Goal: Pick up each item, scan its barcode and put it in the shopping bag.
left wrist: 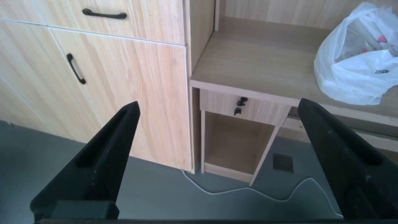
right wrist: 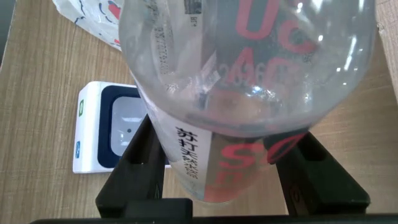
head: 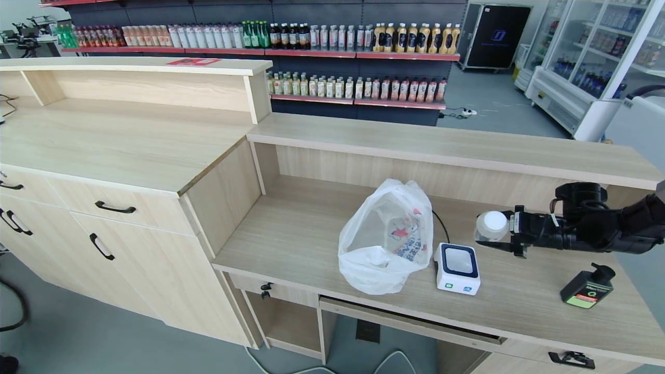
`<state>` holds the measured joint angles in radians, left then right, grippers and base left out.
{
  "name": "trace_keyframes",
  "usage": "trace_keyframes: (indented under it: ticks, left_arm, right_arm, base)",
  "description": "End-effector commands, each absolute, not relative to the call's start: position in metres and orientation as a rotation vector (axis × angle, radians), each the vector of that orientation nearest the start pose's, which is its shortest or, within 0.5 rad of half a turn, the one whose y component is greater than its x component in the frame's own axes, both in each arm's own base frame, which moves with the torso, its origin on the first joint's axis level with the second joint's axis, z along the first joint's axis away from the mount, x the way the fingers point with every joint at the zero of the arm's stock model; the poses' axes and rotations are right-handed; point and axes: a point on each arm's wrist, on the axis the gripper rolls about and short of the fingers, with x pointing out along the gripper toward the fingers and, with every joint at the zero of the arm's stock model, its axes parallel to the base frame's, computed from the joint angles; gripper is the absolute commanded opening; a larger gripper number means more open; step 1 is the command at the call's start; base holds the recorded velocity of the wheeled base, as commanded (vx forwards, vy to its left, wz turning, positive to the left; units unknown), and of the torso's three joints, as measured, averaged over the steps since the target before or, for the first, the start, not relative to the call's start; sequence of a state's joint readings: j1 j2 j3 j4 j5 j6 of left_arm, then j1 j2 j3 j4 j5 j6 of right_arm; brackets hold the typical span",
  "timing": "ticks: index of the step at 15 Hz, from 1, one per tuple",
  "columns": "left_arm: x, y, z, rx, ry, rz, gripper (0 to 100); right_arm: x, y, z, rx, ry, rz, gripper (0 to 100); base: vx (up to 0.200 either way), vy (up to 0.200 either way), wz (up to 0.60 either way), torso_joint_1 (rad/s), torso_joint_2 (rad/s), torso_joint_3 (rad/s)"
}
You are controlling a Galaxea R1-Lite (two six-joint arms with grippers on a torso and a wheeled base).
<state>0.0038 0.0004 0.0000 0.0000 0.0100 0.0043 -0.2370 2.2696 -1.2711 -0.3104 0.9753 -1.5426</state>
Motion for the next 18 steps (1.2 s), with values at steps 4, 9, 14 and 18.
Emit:
trace_keyframes:
  ticks: [4,9,14,18]
  left_arm:
    - [-0.023,0.0,0.075,0.005,0.0,0.015,100]
    - [-0.023,0.0,0.075,0.005,0.0,0.015,100]
    - [-0.023,0.0,0.075,0.005,0.0,0.015,100]
    - [-0.023,0.0,0.075,0.005,0.0,0.015,100]
  right_arm:
    - [0.422,-0.077,0.054,-1.006,-0.11,0.989,0]
    - [0.439,-0.07,0.053,-1.042,-0.188,1.009,0]
    - [0.44,-0.071,0.047,-1.04,-0.174,1.031,0]
    - [0.441,-0.07,0.043,-1.04,-0.171,1.041,0]
  base:
    - [0.0,0.0,0.0,0.0,0.0,0.0]
    - [0.0,0.0,0.0,0.0,0.0,0.0]
    - [0.0,0.0,0.0,0.0,0.0,0.0]
    - [0.0,0.0,0.0,0.0,0.0,0.0]
